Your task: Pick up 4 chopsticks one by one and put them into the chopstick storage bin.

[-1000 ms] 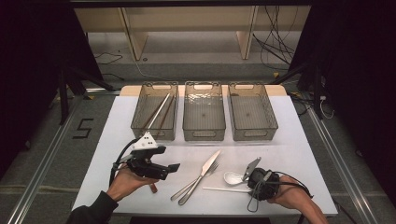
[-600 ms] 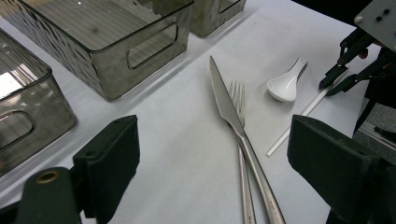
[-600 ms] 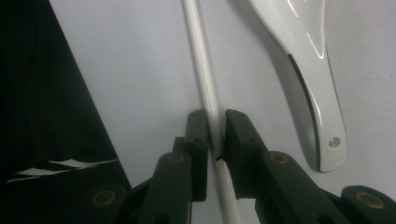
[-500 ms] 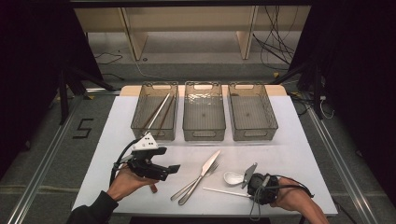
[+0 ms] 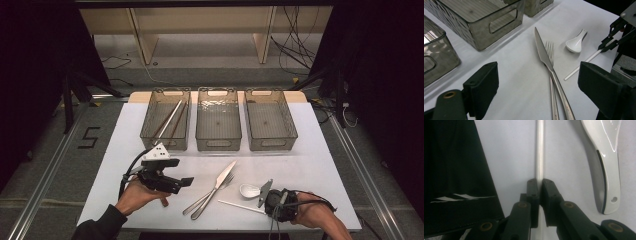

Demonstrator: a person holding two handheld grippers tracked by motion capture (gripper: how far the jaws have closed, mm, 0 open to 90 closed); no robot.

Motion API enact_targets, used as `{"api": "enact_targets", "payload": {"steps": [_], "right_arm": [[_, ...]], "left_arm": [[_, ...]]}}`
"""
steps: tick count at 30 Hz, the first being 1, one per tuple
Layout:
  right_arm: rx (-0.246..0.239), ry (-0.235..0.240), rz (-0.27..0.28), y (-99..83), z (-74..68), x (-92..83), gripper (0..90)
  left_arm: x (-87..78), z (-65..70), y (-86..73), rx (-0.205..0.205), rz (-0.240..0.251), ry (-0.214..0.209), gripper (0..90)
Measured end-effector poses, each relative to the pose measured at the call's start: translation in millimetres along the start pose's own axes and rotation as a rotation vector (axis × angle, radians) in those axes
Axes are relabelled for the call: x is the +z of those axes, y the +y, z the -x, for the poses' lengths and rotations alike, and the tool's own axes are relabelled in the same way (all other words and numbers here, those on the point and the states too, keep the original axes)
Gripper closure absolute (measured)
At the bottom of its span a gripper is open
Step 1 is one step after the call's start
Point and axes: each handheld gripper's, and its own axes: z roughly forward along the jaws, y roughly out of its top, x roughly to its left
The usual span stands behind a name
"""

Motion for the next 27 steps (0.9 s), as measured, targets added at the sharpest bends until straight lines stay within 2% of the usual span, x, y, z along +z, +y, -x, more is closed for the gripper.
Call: {"api": "enact_targets", "payload": {"steps": [14,21,24,27], "right_arm": [[0.037,0.022,-0.017,0.9,2.6,0.5,83.9],[0.013,-0.002,-0.026,2.2,-0.8,0.3,85.2],[0.011,-0.01,-0.01,2.4,-1.9,-0.1,85.4],[0.021,0.009,0.011,1.8,-2.4,-3.2,85.4]], "left_arm": [[3.1,0.8,-0.4,0.005,-0.011,-0.007,16.5],[3.7,1.4,-0.3,0.013,-0.012,-0.006,16.9],[4.1,1.8,0.2,0.013,-0.013,-0.005,16.9],[4.5,2.0,0.1,0.017,-0.016,-0.002,16.9]]}}
